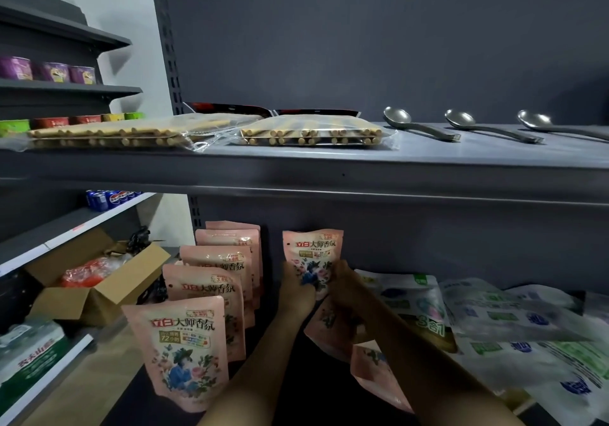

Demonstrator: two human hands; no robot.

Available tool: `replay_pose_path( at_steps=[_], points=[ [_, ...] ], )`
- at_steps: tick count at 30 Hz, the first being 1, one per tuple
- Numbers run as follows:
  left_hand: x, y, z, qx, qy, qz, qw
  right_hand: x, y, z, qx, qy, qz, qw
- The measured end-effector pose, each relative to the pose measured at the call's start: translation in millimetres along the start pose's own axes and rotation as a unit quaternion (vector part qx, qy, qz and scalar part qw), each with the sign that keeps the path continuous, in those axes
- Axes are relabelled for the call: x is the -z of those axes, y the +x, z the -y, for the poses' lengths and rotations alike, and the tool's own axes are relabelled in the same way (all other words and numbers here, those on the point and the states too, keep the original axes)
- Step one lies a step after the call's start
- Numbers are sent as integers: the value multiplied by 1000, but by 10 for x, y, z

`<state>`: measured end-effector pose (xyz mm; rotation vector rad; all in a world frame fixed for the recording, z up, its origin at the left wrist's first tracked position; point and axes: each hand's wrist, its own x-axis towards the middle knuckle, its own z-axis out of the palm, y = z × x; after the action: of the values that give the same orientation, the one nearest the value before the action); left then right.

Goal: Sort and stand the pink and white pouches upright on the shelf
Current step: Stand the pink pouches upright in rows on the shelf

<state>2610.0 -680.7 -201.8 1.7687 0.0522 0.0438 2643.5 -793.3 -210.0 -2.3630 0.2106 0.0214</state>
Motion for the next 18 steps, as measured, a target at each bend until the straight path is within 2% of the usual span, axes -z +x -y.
replay_pose_path(
  at_steps=[5, 10, 13, 18],
  points=[
    [-31, 9, -30, 17, 2, 25, 1000, 80, 24, -71, -11, -8, 16, 1000],
    [35, 31, 20, 47, -10, -15, 999, 124, 73, -161, 14, 58, 15, 998],
    [47, 19, 53, 80, 43, -35, 995, 206, 39, -218, 46, 81, 2, 996],
    [-16, 17, 142, 80, 152, 56, 983, 367, -212, -125, 73, -22, 17, 997]
  ],
)
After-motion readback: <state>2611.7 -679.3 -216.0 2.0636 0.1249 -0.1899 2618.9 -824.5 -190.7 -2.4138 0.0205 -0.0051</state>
